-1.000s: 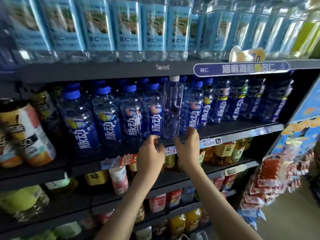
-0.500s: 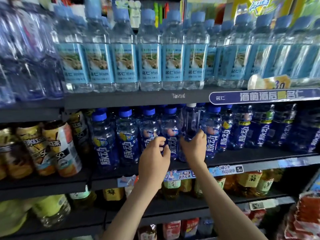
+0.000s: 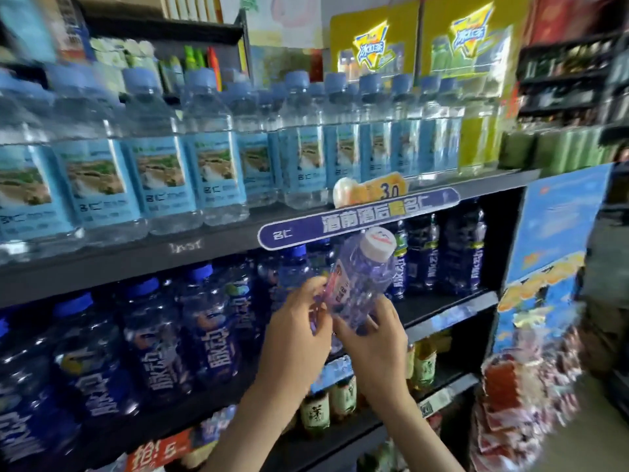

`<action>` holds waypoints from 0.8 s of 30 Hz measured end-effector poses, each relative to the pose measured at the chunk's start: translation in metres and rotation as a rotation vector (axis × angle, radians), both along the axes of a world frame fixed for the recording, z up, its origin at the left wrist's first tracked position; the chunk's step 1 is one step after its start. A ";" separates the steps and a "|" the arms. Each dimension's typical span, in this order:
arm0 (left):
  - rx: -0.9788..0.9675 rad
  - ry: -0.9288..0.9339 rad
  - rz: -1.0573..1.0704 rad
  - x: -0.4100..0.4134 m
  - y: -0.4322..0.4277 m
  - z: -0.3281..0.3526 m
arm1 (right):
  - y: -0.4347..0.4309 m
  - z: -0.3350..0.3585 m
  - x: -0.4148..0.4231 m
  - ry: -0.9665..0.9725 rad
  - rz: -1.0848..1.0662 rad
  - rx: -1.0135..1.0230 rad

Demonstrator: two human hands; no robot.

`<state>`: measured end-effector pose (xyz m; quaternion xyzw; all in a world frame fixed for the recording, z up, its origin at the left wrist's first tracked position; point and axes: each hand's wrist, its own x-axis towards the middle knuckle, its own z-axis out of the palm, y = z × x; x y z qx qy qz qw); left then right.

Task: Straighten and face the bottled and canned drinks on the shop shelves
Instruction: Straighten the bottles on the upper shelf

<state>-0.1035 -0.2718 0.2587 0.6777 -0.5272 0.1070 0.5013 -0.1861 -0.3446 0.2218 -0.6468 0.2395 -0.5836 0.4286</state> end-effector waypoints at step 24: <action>-0.309 -0.254 0.307 -0.182 -0.307 0.109 | -0.361 0.160 -0.239 -0.312 -0.010 -0.184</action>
